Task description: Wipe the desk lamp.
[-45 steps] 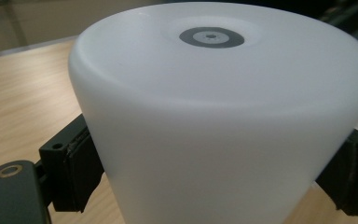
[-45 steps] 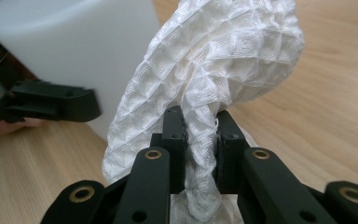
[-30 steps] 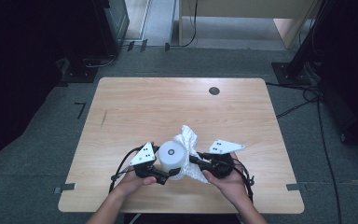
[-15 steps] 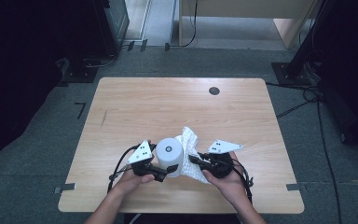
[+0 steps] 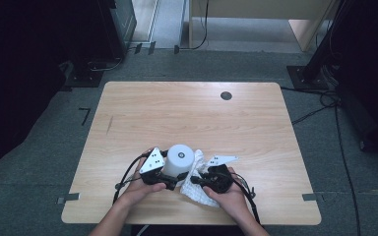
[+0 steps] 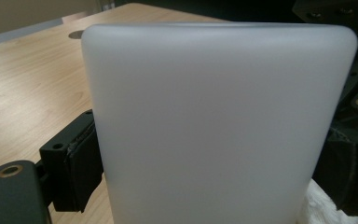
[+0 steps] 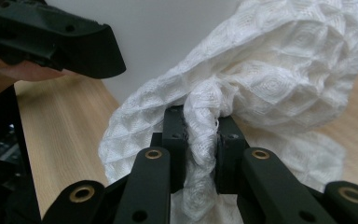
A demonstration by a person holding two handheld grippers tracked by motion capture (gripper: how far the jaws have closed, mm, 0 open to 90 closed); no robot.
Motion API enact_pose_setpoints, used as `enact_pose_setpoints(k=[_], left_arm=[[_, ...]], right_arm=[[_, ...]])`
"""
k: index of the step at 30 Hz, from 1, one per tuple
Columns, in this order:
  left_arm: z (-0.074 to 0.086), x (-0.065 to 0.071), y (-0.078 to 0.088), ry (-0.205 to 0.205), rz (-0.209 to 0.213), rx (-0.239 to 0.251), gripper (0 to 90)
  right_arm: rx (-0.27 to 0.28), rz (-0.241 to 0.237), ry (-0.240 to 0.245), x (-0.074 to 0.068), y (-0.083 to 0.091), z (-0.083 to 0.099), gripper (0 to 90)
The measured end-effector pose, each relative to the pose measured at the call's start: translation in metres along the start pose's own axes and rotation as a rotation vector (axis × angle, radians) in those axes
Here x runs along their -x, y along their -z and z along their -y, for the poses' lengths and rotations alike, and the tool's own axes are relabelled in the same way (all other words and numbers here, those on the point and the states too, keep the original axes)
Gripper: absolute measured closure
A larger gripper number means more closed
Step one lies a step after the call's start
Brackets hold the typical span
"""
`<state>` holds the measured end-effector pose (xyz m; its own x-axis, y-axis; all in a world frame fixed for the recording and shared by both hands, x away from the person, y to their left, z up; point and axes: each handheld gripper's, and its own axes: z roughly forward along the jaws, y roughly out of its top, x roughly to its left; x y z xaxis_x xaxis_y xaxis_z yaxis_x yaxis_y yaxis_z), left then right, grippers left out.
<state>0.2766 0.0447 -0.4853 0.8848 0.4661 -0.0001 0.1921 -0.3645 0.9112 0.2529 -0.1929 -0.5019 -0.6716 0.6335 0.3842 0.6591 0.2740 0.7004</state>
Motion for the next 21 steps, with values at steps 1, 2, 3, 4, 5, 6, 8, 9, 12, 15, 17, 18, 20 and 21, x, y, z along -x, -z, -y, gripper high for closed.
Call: enact_pose_setpoints(k=[1,2,3,4,5,6,8,9,12,15,17,18,20,21], left_arm=[[0.0,0.001,-0.001,-0.006,-0.006,-0.004,8.5],[-0.001,0.002,-0.001,-0.007,-0.012,-0.007,8.4],[-0.002,0.002,-0.001,-0.01,-0.015,-0.014,8.4],[-0.002,0.002,-0.002,-0.014,-0.019,-0.021,8.5],[-0.003,0.002,-0.003,-0.016,-0.028,-0.028,8.5],[-0.005,0.003,-0.004,-0.012,-0.034,-0.036,8.5],[-0.008,0.005,-0.006,-0.032,-0.042,-0.058,8.6],[-0.01,0.007,-0.008,-0.039,-0.042,-0.064,8.6],[-0.014,0.011,-0.013,-0.055,-0.038,-0.08,8.6],[-0.015,0.013,-0.016,-0.057,-0.027,-0.079,8.6],[-0.015,0.015,-0.017,-0.058,-0.027,-0.083,8.7],[-0.015,0.015,-0.017,-0.063,-0.028,-0.084,8.7],[-0.016,0.017,-0.017,-0.071,-0.027,-0.087,8.6],[-0.016,0.018,-0.017,-0.075,-0.025,-0.086,8.6]], right_arm=[[-0.004,-0.006,-0.008,0.001,-0.002,0.001,78.1],[-0.007,-0.008,-0.01,0.002,-0.004,0.002,78.1],[-0.004,-0.014,-0.016,0.002,-0.005,0.003,78.0],[-0.003,-0.02,-0.021,0.003,-0.005,0.003,78.0],[-0.004,-0.027,-0.024,0.005,-0.004,0.002,78.0],[-0.003,-0.033,-0.027,0.008,-0.003,0.002,78.0],[0.017,-0.041,-0.069,0.017,0.004,0.001,78.1],[0.04,-0.018,-0.092,0.023,0.011,0.0,78.5],[0.157,0.058,-0.137,0.032,0.039,-0.006,79.0],[0.28,0.092,-0.075,0.025,0.072,-0.022,78.8],[0.313,0.097,-0.015,0.015,0.088,-0.033,78.8],[0.323,0.093,0.011,0.009,0.094,-0.037,78.8],[0.314,0.065,0.039,0.002,0.1,-0.043,78.8],[0.304,0.046,0.045,0.0,0.099,-0.045,78.8]])
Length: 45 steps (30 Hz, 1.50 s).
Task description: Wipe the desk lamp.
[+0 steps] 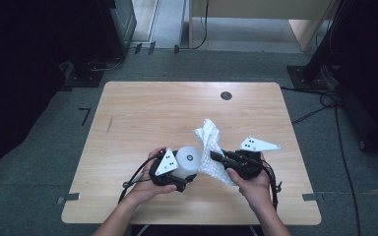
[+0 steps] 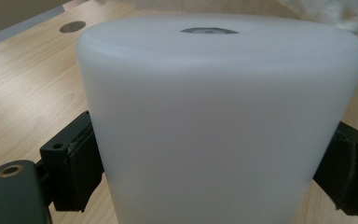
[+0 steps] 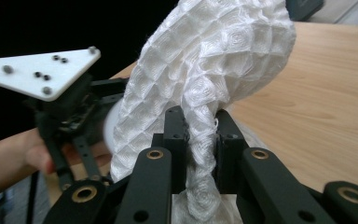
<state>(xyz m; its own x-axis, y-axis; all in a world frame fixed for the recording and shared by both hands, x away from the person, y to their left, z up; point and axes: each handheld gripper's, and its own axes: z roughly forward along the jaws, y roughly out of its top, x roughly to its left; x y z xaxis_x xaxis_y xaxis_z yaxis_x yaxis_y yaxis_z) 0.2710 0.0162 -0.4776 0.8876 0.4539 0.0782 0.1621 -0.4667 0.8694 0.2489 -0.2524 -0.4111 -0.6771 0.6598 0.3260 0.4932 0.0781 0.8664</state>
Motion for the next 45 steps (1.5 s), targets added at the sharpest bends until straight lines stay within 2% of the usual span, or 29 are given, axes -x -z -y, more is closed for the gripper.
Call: enact_pose_setpoints(k=[2,5,12,20,23,25,27,29,31,35,38,40,41,43,45], left_arm=[[-0.002,0.003,-0.001,-0.019,-0.002,-0.007,8.7],[-0.003,0.007,-0.001,-0.036,0.002,-0.011,8.6],[-0.002,0.005,0.002,-0.045,0.005,-0.012,8.6],[-0.004,0.002,0.007,-0.023,-0.003,-0.004,8.6],[-0.004,0.003,0.005,-0.04,-0.018,-0.03,8.6],[-0.005,0.005,0.004,-0.042,-0.015,-0.035,8.7],[-0.006,0.006,0.003,-0.049,-0.017,-0.045,8.6],[-0.007,0.01,0.001,-0.056,-0.018,-0.049,8.7],[-0.009,0.014,-0.001,-0.073,-0.022,-0.055,8.7],[-0.011,0.018,-0.001,-0.091,-0.029,-0.061,8.7],[-0.01,0.018,-0.001,-0.104,-0.021,-0.055,8.7],[-0.01,0.018,-0.001,-0.098,-0.023,-0.055,8.7],[-0.01,0.017,-0.001,-0.096,-0.026,-0.055,8.6],[-0.01,0.015,0.0,-0.084,-0.032,-0.061,8.6],[-0.009,0.013,0.001,-0.071,-0.03,-0.063,8.7]], right_arm=[[-0.027,-0.011,0.006,-0.004,-0.007,0.002,78.7],[-0.079,0.011,0.027,-0.008,-0.018,0.007,78.7],[-0.11,0.025,0.027,-0.005,-0.023,0.012,78.3],[-0.156,0.078,0.024,0.0,-0.028,0.02,79.2],[-0.153,0.091,0.035,-0.002,-0.029,0.02,79.6],[-0.122,0.092,0.045,-0.005,-0.024,0.016,79.7],[-0.084,0.072,0.054,-0.01,-0.018,0.011,79.7],[-0.073,0.052,0.067,-0.016,-0.016,0.007,79.7],[-0.074,0.037,0.087,-0.025,-0.019,0.005,79.7],[-0.08,-0.005,0.084,-0.034,-0.025,0.006,80.5],[-0.081,0.026,0.077,-0.031,-0.025,0.006,80.8],[-0.087,0.085,0.082,-0.023,-0.026,0.008,80.9],[-0.097,0.098,0.06,-0.019,-0.025,0.009,81.0],[-0.118,0.091,0.038,-0.012,-0.023,0.011,81.4],[-0.153,0.067,0.061,-0.014,-0.019,0.01,81.6]])
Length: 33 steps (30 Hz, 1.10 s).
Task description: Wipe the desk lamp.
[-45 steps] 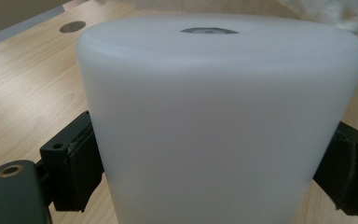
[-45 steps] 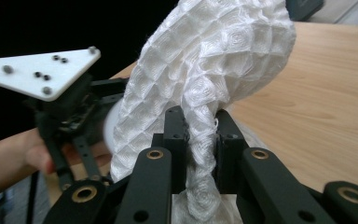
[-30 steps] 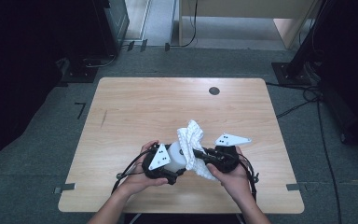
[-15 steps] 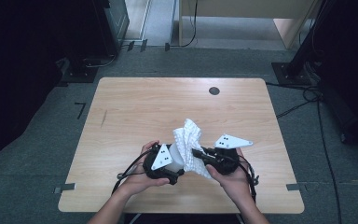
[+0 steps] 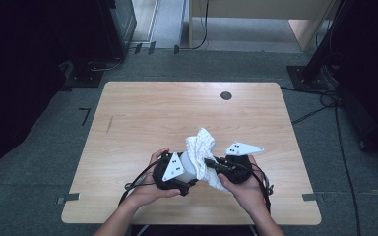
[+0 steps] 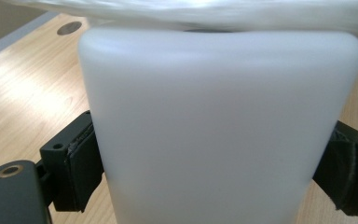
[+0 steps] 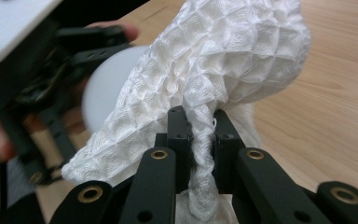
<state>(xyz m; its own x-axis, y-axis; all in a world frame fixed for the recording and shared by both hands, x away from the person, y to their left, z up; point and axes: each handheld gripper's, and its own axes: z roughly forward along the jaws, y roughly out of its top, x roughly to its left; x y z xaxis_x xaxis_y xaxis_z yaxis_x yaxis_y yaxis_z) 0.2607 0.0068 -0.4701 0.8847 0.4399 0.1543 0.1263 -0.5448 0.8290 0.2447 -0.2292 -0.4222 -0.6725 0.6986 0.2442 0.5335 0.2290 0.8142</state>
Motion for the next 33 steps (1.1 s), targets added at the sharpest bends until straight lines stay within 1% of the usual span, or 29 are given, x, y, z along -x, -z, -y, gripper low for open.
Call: enact_pose_setpoints(k=[1,2,3,6,7,9,11,12,13,14,15,17,20,22,23,24,26,28,29,30,31,33], left_arm=[[0.0,0.0,0.0,0.001,-0.003,-0.001,8.7],[-0.001,0.001,-0.001,-0.006,-0.004,-0.001,8.7],[-0.001,0.003,-0.001,-0.011,-0.009,-0.002,8.7],[-0.004,0.011,-0.004,-0.037,-0.02,-0.003,8.7],[-0.005,0.012,-0.004,-0.04,-0.021,-0.004,8.7],[-0.005,0.012,-0.004,-0.039,-0.021,-0.003,8.7],[-0.004,0.009,-0.003,-0.026,-0.021,-0.002,8.7],[-0.003,0.007,-0.003,-0.016,-0.023,-0.005,8.7],[-0.002,0.005,-0.002,-0.006,-0.029,-0.007,8.7],[-0.002,0.003,-0.002,0.004,-0.034,-0.008,8.7],[-0.001,0.001,-0.002,0.015,-0.035,-0.008,8.7],[-0.002,0.001,-0.002,0.023,-0.036,-0.01,8.7],[-0.005,0.009,-0.005,-0.002,-0.039,-0.013,8.7],[-0.007,0.013,-0.006,-0.017,-0.04,-0.012,8.8],[-0.007,0.015,-0.006,-0.022,-0.034,-0.009,8.8],[-0.007,0.015,-0.006,-0.023,-0.028,-0.008,8.7],[-0.007,0.014,-0.006,-0.024,-0.029,-0.009,8.7],[-0.005,0.01,-0.005,-0.003,-0.033,-0.006,8.7],[-0.004,0.008,-0.005,0.006,-0.036,-0.006,8.7],[-0.003,0.004,-0.004,0.023,-0.039,-0.004,8.7],[-0.002,0.002,-0.004,0.036,-0.041,-0.003,8.7],[-0.002,0.001,-0.004,0.033,-0.048,-0.003,8.7]], right_arm=[[-0.012,-0.017,0.025,-0.003,0.001,-0.001,81.6],[-0.015,-0.024,0.038,-0.007,0.002,-0.002,81.6],[-0.007,-0.031,0.048,-0.011,0.001,-0.004,81.6],[0.037,-0.048,0.022,-0.017,-0.004,-0.005,81.2],[0.047,-0.042,0.011,-0.017,-0.005,-0.006,81.1],[0.066,0.005,0.008,-0.014,-0.006,-0.005,81.1],[0.065,0.058,-0.003,-0.007,-0.006,-0.002,81.2],[0.053,0.068,-0.011,-0.004,-0.005,-0.001,81.3],[0.041,0.054,-0.016,-0.002,-0.003,0.0,81.4],[0.028,0.036,-0.007,-0.002,-0.002,0.001,81.5],[0.016,0.011,0.016,-0.004,-0.001,0.0,81.6],[0.003,-0.024,0.056,-0.013,0.0,-0.002,81.6],[0.016,-0.063,0.059,-0.025,-0.004,-0.008,81.5],[0.035,-0.048,0.054,-0.028,-0.006,-0.01,81.4],[0.043,-0.033,0.045,-0.027,-0.007,-0.01,81.4],[0.047,-0.008,0.033,-0.025,-0.007,-0.01,81.3],[0.055,0.054,0.009,-0.016,-0.007,-0.008,81.3],[0.048,0.085,-0.016,-0.005,-0.006,-0.005,81.4],[0.04,0.078,-0.029,-0.001,-0.005,-0.003,81.4],[0.033,0.068,-0.031,0.0,-0.003,-0.002,81.5],[0.019,0.048,-0.017,-0.001,-0.002,-0.002,81.5],[0.007,0.01,0.025,-0.008,-0.001,-0.004,81.5]])
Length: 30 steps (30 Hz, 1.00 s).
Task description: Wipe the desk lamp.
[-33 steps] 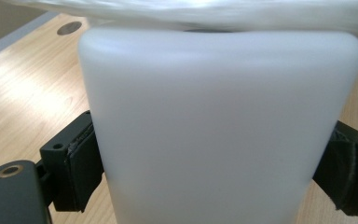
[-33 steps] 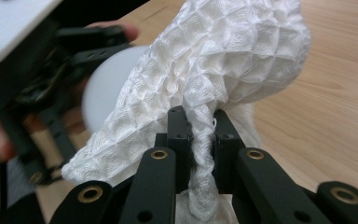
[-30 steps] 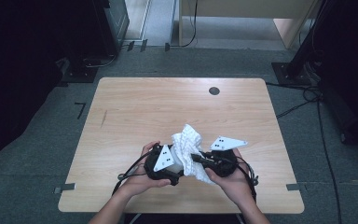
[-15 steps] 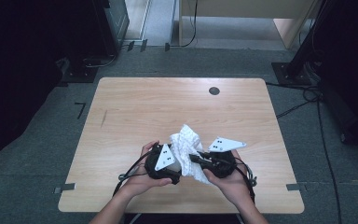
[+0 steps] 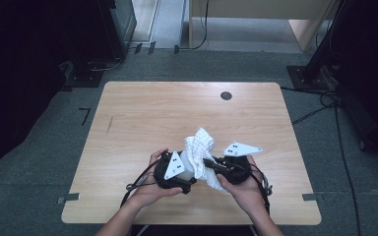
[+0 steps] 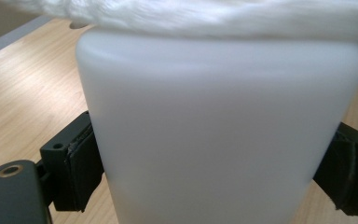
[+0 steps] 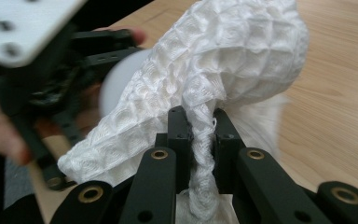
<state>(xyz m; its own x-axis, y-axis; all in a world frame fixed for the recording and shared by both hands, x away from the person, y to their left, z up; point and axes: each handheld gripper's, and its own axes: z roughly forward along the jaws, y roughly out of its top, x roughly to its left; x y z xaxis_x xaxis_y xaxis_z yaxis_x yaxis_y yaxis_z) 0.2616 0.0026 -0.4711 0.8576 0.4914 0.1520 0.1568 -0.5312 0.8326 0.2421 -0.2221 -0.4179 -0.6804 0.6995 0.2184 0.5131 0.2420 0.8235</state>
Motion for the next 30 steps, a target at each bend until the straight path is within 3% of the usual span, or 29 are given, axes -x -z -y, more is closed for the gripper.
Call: enact_pose_setpoints(k=[4,6,11,13,16,19,22,27,30], left_arm=[[-0.001,0.008,-0.002,-0.018,0.013,0.012,8.7],[-0.002,0.011,-0.002,-0.032,0.022,0.017,8.7],[0.0,0.005,0.0,-0.007,0.012,0.015,8.6],[0.001,0.001,0.001,0.014,0.002,0.018,8.6],[0.002,-0.001,0.0,0.028,-0.012,0.021,8.7],[-0.001,0.001,0.0,0.024,-0.01,0.033,8.6],[-0.001,0.002,-0.001,0.019,-0.007,0.038,8.6],[0.0,-0.005,0.0,0.043,-0.049,0.083,8.6],[0.003,-0.019,0.001,0.123,-0.081,0.159,8.6]], right_arm=[[0.014,-0.022,0.03,-0.013,-0.004,-0.005,81.4],[0.028,0.002,0.024,-0.012,-0.006,-0.006,81.0],[0.033,0.087,-0.051,0.014,-0.005,0.002,81.1],[0.016,0.073,-0.059,0.019,-0.004,0.005,81.2],[0.036,0.019,-0.081,0.015,-0.003,0.005,81.2],[0.073,-0.098,-0.102,0.008,-0.003,-0.001,80.6],[0.059,-0.031,-0.044,-0.002,-0.004,-0.005,80.7],[0.076,0.051,-0.106,0.019,0.002,0.0,80.9],[0.106,0.108,-0.118,0.032,0.009,0.003,80.9]])
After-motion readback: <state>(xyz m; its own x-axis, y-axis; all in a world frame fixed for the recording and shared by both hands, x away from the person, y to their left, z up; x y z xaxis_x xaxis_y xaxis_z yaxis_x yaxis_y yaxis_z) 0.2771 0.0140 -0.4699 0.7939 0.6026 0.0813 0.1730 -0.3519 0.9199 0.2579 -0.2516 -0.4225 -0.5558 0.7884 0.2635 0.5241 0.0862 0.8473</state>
